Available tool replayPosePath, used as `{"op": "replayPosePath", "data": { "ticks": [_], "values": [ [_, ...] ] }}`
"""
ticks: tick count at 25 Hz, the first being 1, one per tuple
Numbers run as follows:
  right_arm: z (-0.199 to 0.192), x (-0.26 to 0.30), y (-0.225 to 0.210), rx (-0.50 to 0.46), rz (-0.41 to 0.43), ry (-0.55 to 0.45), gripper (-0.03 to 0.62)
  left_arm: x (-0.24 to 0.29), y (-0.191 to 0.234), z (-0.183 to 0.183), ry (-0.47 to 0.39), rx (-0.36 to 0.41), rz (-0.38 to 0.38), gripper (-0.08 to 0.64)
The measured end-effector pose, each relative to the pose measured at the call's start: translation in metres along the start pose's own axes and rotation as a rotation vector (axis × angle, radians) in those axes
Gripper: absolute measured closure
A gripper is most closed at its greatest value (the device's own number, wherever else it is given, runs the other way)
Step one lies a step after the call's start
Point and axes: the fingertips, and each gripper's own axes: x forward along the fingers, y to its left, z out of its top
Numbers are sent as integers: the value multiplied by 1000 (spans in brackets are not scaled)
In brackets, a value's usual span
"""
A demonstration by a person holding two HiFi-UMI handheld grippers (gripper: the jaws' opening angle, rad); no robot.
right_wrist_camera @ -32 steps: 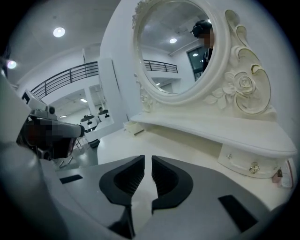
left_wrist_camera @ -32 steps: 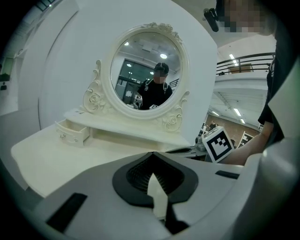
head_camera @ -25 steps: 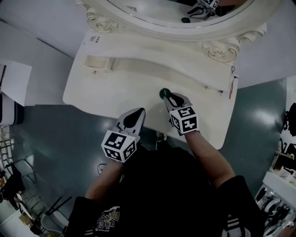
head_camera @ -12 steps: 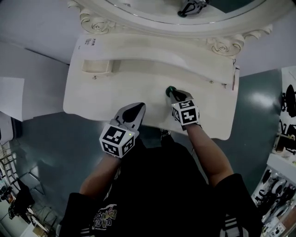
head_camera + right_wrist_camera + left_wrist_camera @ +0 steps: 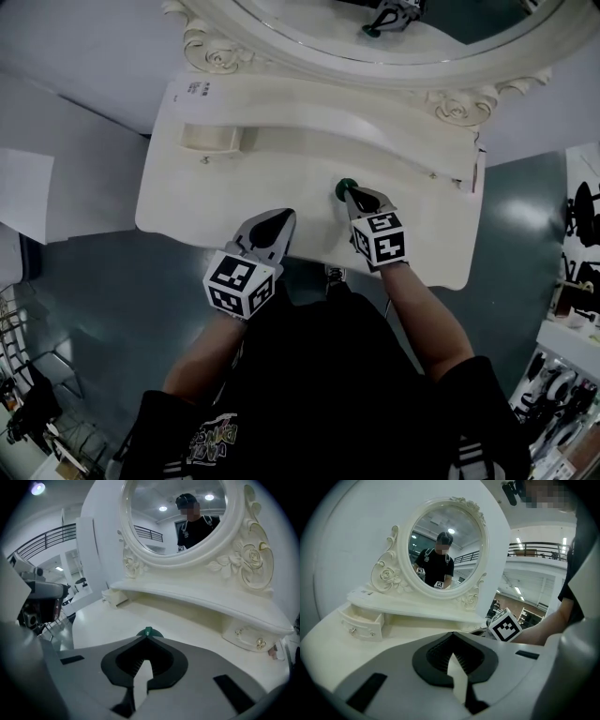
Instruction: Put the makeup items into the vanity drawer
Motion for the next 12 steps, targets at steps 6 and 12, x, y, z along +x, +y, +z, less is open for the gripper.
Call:
{"op": "replayPosePath", "data": {
  "ticks": [6,12],
  "values": [
    [52,3,50,-72,85,-85,561,-21,17,4,-37,-20,39,560],
    [101,23,112,-128,184,-140,561,-57,45,7,-70,-30,101,560]
  ]
}}
